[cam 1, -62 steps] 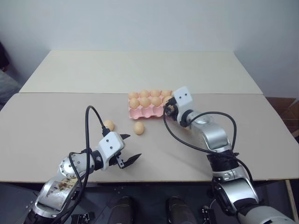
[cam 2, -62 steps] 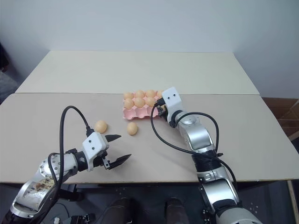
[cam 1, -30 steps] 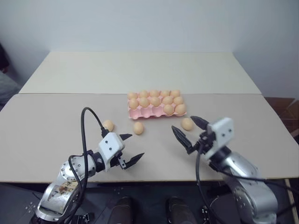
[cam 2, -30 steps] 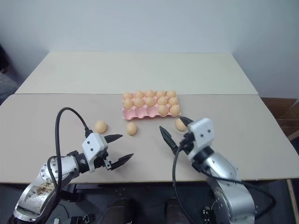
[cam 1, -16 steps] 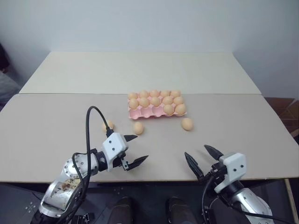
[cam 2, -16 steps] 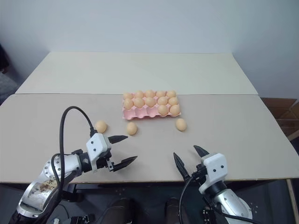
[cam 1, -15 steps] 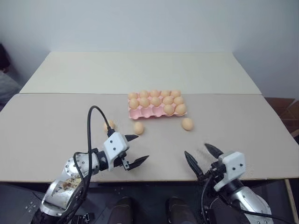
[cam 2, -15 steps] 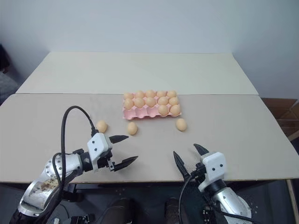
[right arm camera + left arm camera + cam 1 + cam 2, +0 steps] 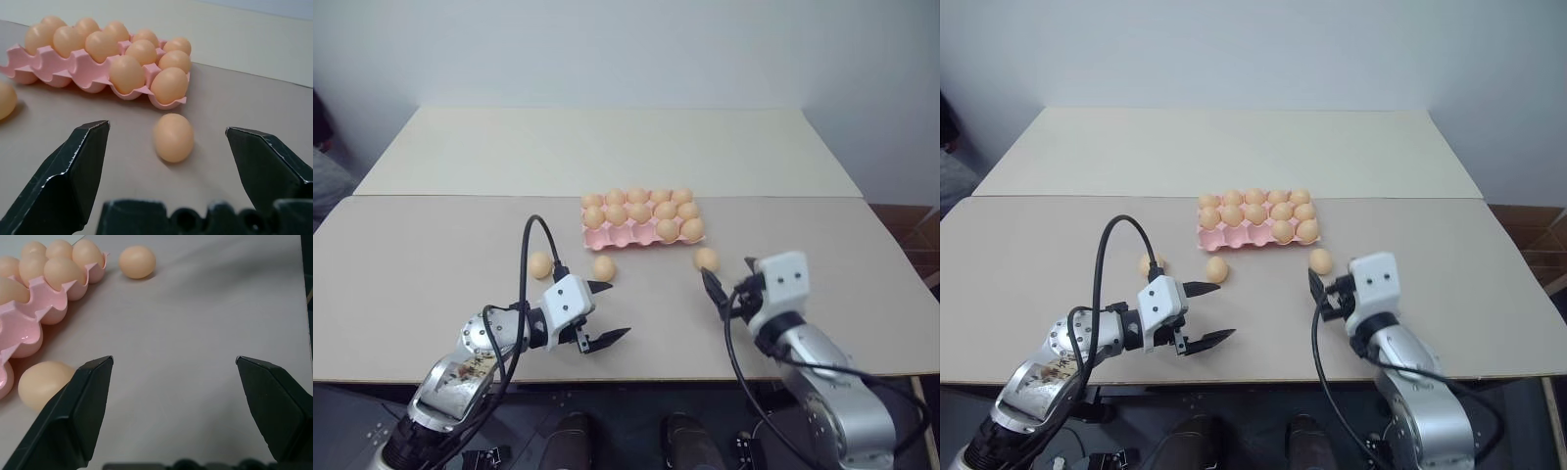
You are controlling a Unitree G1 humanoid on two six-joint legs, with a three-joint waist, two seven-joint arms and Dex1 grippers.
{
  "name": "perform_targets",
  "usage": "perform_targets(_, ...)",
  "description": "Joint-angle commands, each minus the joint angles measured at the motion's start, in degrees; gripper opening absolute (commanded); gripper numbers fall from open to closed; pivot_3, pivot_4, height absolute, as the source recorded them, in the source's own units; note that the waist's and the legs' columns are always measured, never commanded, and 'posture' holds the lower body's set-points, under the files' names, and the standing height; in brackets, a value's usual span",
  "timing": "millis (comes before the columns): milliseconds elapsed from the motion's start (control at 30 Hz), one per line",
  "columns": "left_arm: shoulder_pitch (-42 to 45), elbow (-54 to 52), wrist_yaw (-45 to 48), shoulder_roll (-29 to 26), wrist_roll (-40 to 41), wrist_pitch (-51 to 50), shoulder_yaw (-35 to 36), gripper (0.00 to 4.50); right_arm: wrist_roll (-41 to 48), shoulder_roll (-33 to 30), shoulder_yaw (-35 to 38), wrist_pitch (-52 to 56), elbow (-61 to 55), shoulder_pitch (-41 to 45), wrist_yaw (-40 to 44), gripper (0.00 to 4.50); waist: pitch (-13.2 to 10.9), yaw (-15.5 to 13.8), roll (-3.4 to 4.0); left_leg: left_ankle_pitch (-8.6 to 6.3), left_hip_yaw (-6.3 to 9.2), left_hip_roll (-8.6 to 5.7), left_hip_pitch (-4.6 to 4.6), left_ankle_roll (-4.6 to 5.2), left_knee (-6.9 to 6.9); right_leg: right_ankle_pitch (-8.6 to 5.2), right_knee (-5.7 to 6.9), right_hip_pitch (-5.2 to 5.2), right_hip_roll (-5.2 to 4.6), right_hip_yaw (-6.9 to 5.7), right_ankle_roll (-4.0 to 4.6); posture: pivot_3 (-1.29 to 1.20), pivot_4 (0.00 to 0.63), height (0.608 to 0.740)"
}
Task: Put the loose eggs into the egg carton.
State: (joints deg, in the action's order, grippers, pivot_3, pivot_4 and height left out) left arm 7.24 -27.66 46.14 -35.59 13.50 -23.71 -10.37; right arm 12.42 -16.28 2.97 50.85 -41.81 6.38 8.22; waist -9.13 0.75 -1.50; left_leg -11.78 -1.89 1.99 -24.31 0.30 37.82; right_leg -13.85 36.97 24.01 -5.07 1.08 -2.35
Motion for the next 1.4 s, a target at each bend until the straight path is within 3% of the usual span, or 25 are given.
perform_targets(33,0.8,-0.7,0.0,0.2,-0.2,1.4,-0.1,4.36,0.0,-2.3,0.4,4.9,3.7,5.6,0.5,4.46,0.0,-0.1,0.0,0.0,0.0,-0.01,-0.01,0.0,0.0,0.0,0.0,0.0,0.0,0.0,-0.01,0.0,0.15,0.74)
perform_targets(267,-0.1,-1.6,-0.5,0.3,-0.7,1.5,-0.5,4.36,0.2,-3.5,1.4,8.9,16.7,15.9,1.3,4.46,0.0,0.0,0.0,0.0,0.0,-0.02,-0.02,0.0,0.0,0.0,0.01,0.01,0.0,-0.03,-0.02,0.0,0.15,0.74)
perform_targets(767,-0.3,-1.2,-0.9,0.4,-1.3,1.7,0.0,4.36,-1.3,-3.3,-2.6,6.5,28.4,20.7,3.4,4.46,0.0,0.0,0.0,0.0,0.0,-0.03,-0.05,0.01,0.0,0.01,0.03,0.02,-0.01,-0.02,-0.04,0.0,0.15,0.74)
perform_targets(867,-0.5,-0.9,-0.7,-0.2,-1.5,1.9,0.6,4.36,-1.8,-2.8,-2.6,5.6,29.3,21.3,3.2,3.95,0.0,0.0,0.0,0.0,0.0,-0.02,-0.04,0.01,0.0,0.01,0.04,0.02,-0.01,-0.03,-0.04,0.0,0.15,0.74)
perform_targets(1100,-2.7,-2.0,-1.7,-0.7,-1.6,0.7,2.7,4.36,-0.9,-2.9,-2.4,6.9,24.8,20.5,3.9,1.8,0.0,0.1,0.0,0.0,0.0,-0.01,-0.05,0.01,0.0,0.01,0.04,0.04,0.0,-0.02,-0.04,0.0,0.15,0.74)
perform_targets(1400,-6.7,-8.6,-6.3,-0.5,1.1,-8.2,7.9,4.36,-0.5,4.9,-5.5,7.8,17.1,27.5,0.5,1.64,0.0,0.4,0.01,0.0,0.03,0.04,-0.02,0.01,-0.01,0.03,0.1,0.08,0.05,0.0,-0.03,0.0,0.15,0.74)
